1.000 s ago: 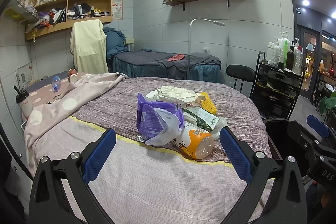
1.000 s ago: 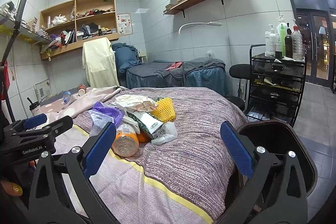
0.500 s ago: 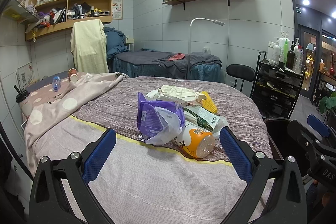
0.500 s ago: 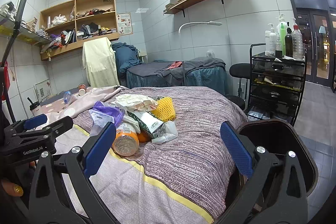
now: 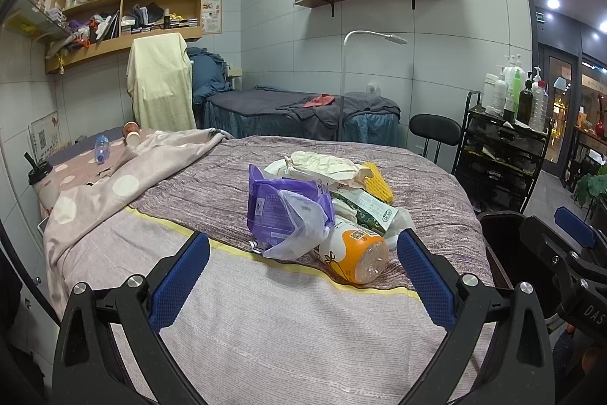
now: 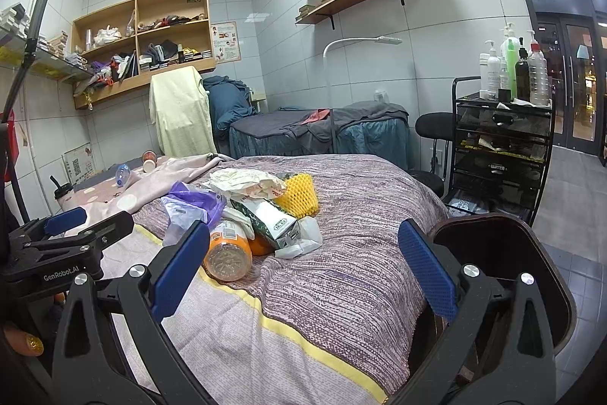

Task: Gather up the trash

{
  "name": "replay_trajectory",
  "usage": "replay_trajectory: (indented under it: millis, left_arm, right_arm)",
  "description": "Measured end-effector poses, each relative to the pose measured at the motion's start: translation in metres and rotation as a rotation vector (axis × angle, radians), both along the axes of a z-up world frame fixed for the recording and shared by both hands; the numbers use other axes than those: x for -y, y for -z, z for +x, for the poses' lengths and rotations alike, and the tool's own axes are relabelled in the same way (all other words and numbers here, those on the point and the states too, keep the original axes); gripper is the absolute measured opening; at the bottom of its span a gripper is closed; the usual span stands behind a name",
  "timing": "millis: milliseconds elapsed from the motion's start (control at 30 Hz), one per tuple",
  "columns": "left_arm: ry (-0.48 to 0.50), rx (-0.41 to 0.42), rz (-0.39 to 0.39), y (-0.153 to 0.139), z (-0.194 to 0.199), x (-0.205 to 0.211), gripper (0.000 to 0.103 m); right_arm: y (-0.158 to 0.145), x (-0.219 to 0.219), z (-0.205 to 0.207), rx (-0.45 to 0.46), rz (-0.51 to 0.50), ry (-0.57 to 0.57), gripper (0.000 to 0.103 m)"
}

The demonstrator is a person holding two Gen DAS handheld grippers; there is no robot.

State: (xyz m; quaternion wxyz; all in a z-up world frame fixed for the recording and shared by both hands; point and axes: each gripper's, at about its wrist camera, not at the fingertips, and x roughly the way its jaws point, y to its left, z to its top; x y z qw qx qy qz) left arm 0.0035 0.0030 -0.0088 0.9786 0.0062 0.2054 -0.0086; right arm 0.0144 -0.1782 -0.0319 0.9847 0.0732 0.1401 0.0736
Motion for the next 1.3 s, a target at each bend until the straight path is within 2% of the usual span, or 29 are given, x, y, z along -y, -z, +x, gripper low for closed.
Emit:
replay_trajectory:
  millis: [367,800,1100,1300]
  left_arm:
    - [-0.002,-0.003,0.006,0.0,0.0,-0.001,0.097]
    - [-0.008,-0.033,0.016,0.006,0.008,-0.003,0.097]
    - [-0.006,-0.157,-0.011,0.023,0.039,-0.033,0.097]
    - [0.016,-0.22,-0.076,0.02,0.073,-0.044,0.093]
  right_arm:
    - [0.004,-0.004,-0.001,-0.012,0.006,-0.004,0.098]
    - [0.007,-0.006,0.009,-0.076,0.005,-0.041,0.098]
    - [0.013,-0.024,0.056,-0.226,-0.034,-0.201,0.098]
    - [0.014,-0.041,0.085,-0.255,-0.097,-0.238,0.098]
